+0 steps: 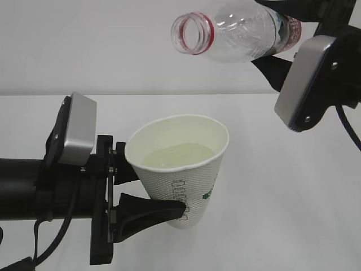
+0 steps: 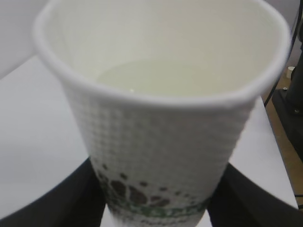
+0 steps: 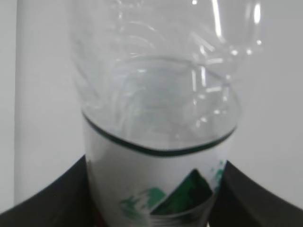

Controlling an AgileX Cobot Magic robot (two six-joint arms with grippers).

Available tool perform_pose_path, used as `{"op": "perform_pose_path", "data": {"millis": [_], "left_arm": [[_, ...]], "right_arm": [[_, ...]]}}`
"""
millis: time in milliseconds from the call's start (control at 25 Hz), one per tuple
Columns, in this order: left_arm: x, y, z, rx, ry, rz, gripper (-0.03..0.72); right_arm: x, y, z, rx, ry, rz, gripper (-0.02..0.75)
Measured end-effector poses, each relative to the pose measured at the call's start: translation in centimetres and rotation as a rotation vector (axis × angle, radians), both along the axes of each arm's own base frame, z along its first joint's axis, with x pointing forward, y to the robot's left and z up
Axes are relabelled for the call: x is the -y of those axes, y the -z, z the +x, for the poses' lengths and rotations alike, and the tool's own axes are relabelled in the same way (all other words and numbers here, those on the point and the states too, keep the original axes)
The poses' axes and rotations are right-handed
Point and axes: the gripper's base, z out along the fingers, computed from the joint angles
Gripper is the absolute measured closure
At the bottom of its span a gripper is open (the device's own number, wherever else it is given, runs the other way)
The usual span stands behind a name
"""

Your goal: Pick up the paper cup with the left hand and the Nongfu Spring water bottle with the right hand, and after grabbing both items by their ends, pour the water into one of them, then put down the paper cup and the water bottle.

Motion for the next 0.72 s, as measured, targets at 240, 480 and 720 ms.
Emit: {"op": "perform_pose_path", "data": {"millis": [240,480,720], "left_arm": [[0.00,0.00,0.00,0.000,0.000,0.000,0.249],[0.00,0.00,0.00,0.000,0.000,0.000,0.249],[0.00,0.00,0.00,0.000,0.000,0.000,0.249]], "right_arm": [[0.00,0.00,0.00,-0.052,-0.004,0.067,0.288],[0.00,0.00,0.00,-0.147,-0.012,0.191,0.288],[0.01,0.03,0.01,-0.228,-0.016,0.293,0.288]]}}
